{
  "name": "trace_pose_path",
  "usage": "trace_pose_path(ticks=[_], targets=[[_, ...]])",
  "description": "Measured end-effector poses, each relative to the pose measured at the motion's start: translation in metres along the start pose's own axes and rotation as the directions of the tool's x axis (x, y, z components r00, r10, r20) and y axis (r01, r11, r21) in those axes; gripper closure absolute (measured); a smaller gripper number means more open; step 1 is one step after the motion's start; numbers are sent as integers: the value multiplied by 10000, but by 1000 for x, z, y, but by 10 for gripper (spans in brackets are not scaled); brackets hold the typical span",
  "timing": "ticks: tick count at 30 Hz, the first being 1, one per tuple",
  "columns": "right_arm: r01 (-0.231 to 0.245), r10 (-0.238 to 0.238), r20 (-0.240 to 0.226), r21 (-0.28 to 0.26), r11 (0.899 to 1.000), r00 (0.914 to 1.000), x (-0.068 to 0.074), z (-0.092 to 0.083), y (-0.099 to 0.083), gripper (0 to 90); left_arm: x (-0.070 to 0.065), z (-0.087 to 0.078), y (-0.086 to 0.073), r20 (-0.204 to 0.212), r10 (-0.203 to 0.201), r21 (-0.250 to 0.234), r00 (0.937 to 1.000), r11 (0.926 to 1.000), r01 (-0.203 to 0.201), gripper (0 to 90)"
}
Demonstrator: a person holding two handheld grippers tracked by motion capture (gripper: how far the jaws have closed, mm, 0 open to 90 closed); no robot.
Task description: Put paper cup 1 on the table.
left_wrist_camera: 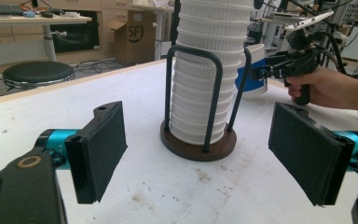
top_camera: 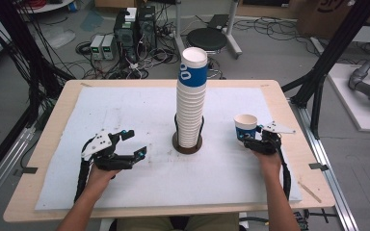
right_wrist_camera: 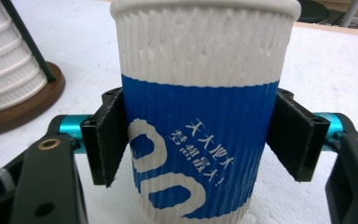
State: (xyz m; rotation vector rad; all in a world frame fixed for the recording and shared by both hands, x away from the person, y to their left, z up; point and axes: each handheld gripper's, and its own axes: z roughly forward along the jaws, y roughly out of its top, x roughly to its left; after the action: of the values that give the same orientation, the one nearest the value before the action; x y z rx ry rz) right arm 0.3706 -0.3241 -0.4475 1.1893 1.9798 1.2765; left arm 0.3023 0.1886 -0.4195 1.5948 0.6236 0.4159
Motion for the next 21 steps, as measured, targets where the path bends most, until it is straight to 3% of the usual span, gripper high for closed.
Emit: trace_pose_path(ticks=[10,16,21], targets=[[329,-323,-143,436,9985,9994,-2,-12,-2,272,0,-1,0,-50,-15,-29,10000,10000,15,190],[305,-286,-331,584,9978,9990,-7,-20,-9,262,0,0,0,-28,17,8,10000,10000,-17,191],[294,-270,-326,748,9968,9991,-7,-23,-10,204,0,0,0,-34,30,33,10000,10000,-30,192]])
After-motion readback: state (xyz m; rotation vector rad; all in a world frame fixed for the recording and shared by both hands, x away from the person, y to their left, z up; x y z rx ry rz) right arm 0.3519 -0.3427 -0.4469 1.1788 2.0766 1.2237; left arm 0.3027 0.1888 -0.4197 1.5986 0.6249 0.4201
